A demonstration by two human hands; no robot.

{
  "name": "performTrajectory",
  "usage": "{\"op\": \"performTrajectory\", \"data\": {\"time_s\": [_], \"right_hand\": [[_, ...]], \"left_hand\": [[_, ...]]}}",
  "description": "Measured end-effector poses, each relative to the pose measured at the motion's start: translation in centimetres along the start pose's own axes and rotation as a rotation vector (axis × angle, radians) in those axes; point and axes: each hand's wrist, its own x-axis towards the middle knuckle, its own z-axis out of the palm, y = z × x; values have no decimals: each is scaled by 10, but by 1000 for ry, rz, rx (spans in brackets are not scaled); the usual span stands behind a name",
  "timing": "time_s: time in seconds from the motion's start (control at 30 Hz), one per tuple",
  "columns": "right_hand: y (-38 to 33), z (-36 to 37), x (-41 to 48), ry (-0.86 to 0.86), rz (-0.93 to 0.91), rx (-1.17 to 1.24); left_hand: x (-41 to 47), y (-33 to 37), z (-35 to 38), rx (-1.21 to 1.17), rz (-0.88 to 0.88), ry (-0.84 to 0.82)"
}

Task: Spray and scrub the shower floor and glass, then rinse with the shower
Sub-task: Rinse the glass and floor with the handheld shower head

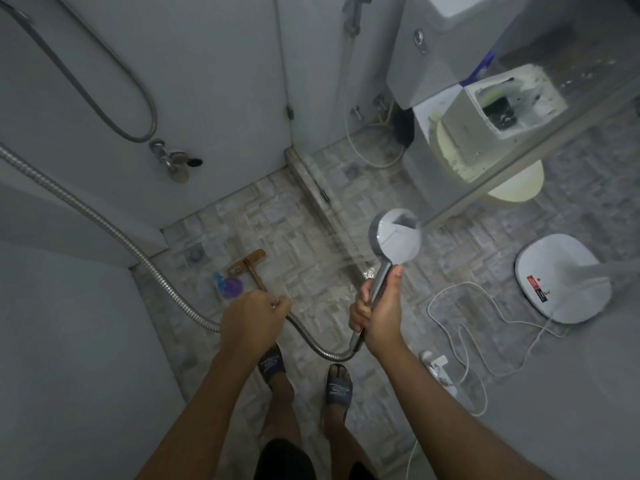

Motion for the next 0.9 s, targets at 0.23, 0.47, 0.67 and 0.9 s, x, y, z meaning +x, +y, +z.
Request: {"op": "performTrajectory", "data": {"time_s": [0.23,0.47,0.67,0.9], "right_hand": [[7,52,18,-37,37,-35],[35,126,30,-83,110,-7],[60,197,41,-109,126,-20],[81,281,60,-168,116,-50]], "left_hand": [[12,-36,-30,-43,-74,10],[38,-103,-56,-105,-181,45],[61,-165,-86,-111,-249,78],[86,-237,-117,-155,-318,134]]}}
